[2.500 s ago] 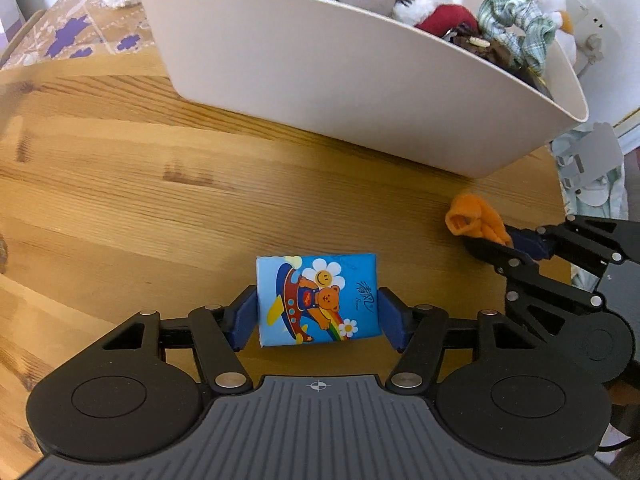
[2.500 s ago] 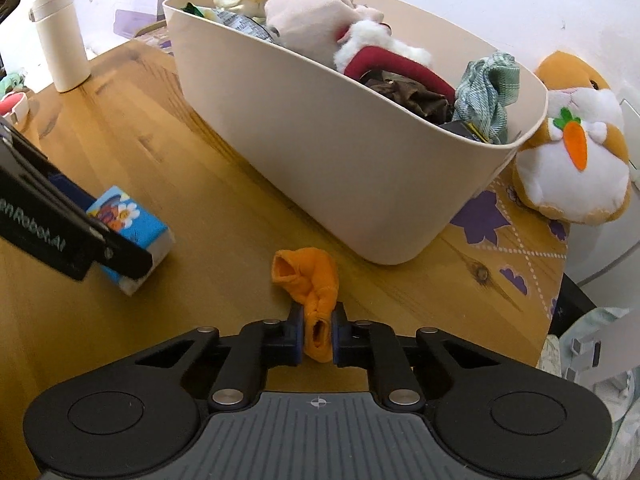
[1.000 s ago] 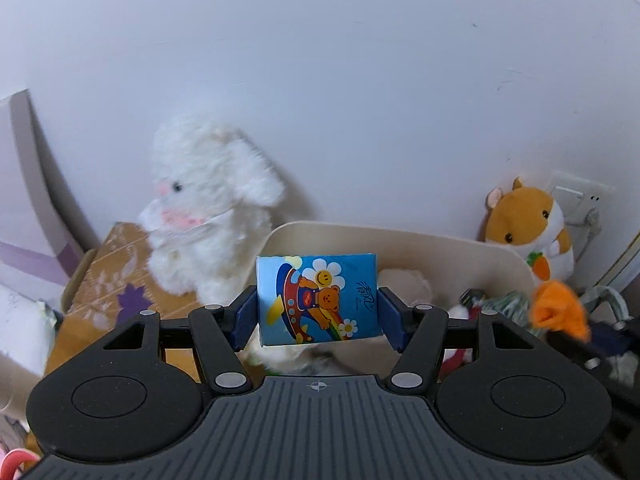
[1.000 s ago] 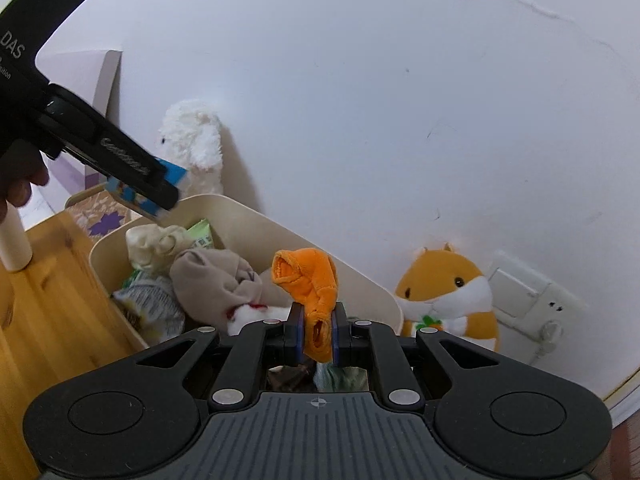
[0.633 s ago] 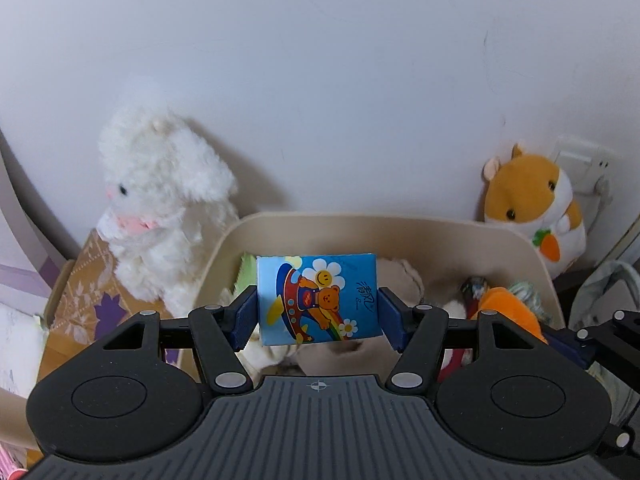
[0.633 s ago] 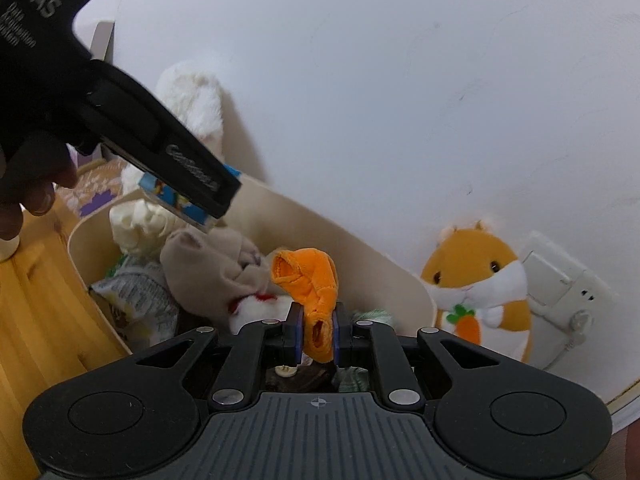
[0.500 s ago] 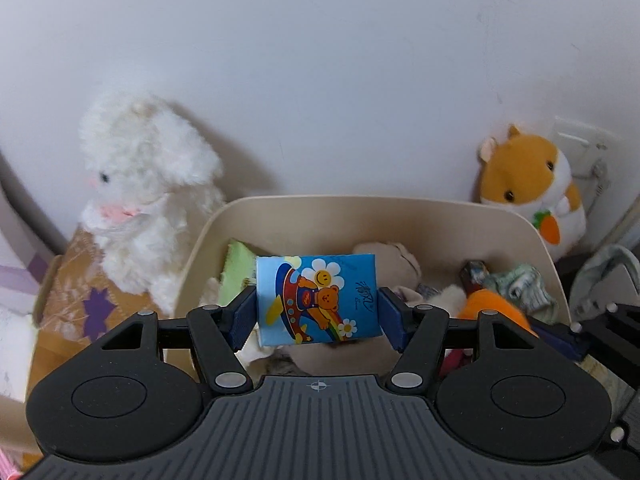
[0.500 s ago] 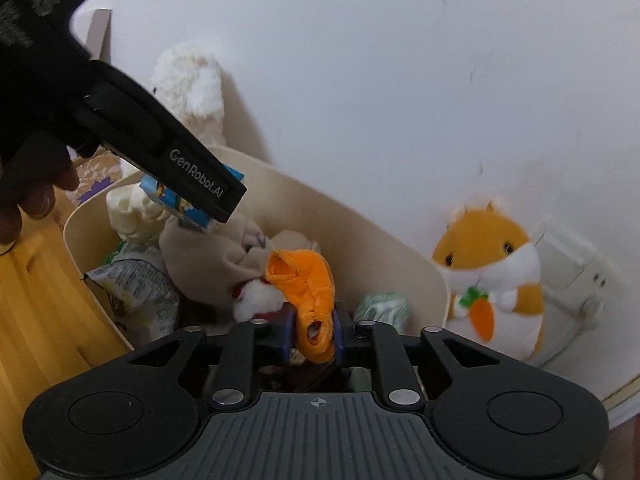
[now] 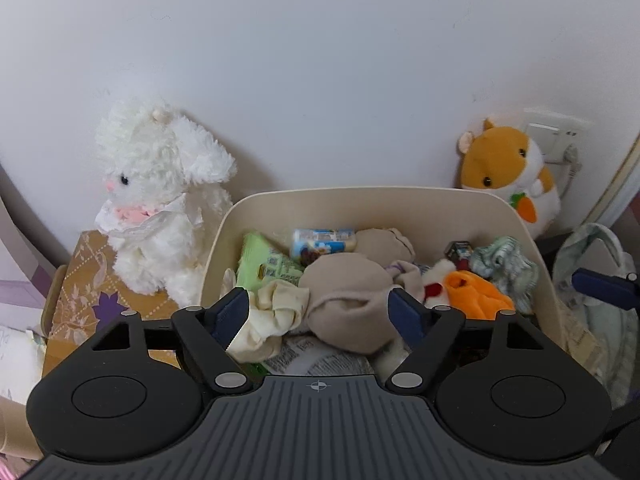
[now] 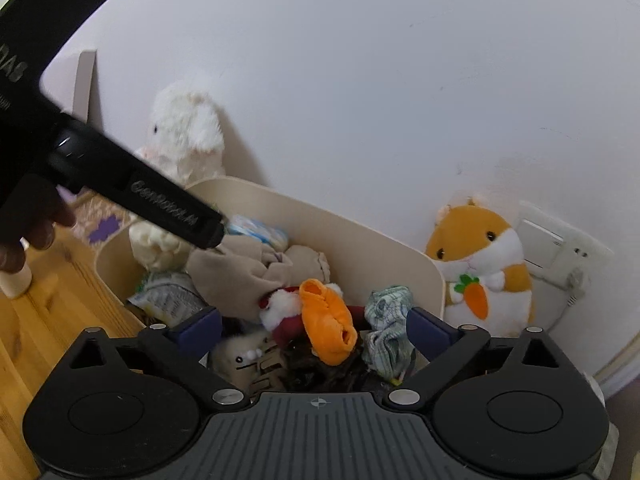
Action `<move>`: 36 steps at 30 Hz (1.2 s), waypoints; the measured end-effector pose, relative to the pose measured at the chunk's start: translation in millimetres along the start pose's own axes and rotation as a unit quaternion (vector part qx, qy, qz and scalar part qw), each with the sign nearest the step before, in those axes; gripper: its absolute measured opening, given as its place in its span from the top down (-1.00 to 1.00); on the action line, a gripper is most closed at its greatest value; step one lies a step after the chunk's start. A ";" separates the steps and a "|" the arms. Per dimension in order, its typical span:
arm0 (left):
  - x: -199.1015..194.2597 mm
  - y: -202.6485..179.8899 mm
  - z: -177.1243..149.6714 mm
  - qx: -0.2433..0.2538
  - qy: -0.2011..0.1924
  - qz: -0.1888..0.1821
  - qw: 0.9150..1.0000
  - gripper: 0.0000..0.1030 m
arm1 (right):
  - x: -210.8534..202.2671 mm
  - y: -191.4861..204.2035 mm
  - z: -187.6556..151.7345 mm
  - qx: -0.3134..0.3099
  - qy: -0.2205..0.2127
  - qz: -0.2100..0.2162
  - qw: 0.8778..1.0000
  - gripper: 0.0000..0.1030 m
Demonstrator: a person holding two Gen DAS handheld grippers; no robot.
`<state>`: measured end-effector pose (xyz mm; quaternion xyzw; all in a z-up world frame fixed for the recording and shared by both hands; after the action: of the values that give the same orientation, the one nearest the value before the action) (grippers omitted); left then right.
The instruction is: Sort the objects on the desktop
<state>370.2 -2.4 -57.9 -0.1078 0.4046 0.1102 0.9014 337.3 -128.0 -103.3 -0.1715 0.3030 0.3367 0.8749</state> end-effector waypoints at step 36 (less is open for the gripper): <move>-222.0 69.0 -129.9 -0.029 -0.041 -0.046 0.998 -0.56 | -222.1 73.6 -49.1 0.107 -0.023 -0.054 0.992 -1.00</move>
<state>114.9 1.8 17.7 -0.1474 0.3588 0.0849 0.9178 134.9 -207.9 -4.1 -0.0851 0.3077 0.2578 0.9119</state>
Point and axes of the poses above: each gripper's, at about its wrist camera, not at the fingertips, and x roughly the way its jaws point, y to its left, z to its top, the point moved 2 cm from there along x, roughly the way its jaws point
